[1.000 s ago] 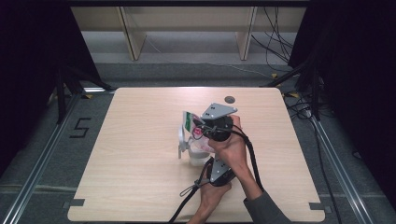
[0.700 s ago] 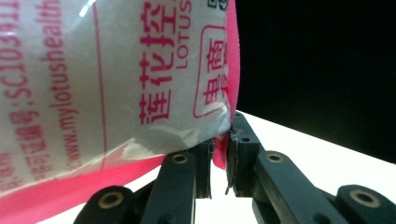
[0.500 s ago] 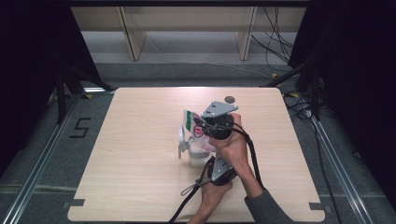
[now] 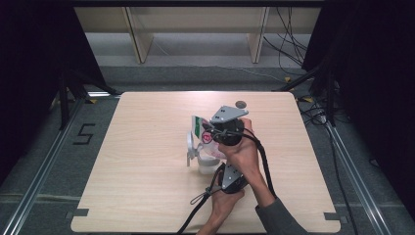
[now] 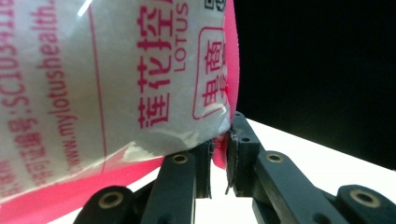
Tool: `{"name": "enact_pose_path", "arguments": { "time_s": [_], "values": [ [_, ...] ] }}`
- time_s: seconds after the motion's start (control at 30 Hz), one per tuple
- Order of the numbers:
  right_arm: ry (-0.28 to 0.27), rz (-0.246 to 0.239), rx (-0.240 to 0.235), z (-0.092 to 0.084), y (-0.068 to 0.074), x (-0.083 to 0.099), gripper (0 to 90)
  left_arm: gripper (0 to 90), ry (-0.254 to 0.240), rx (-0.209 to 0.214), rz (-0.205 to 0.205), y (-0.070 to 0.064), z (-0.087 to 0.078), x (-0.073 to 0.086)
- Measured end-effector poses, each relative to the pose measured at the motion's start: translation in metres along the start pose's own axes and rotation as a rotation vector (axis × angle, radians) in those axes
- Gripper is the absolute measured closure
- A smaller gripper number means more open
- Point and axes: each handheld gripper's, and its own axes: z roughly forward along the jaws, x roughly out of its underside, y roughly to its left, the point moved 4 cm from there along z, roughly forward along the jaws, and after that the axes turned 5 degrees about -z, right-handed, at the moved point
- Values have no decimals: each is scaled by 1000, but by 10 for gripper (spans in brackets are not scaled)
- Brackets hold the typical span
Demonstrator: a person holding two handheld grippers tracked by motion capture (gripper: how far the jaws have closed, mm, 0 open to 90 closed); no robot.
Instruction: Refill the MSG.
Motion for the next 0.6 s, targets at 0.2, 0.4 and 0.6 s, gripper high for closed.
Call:
{"name": "enact_pose_path", "arguments": {
  "time_s": [0.2, 0.4, 0.6],
  "values": [
    [12, 5, -11, -1, 1, 0, 876, 809, -2, 3, -2, -1, 1, 0],
    [15, 1, -16, -1, 1, 0, 876, 809, -6, 3, -4, -1, 1, -1],
    [18, 6, -8, 0, 2, 0, 875, 809, -7, 42, -10, -2, 2, 0]
  ]
}}
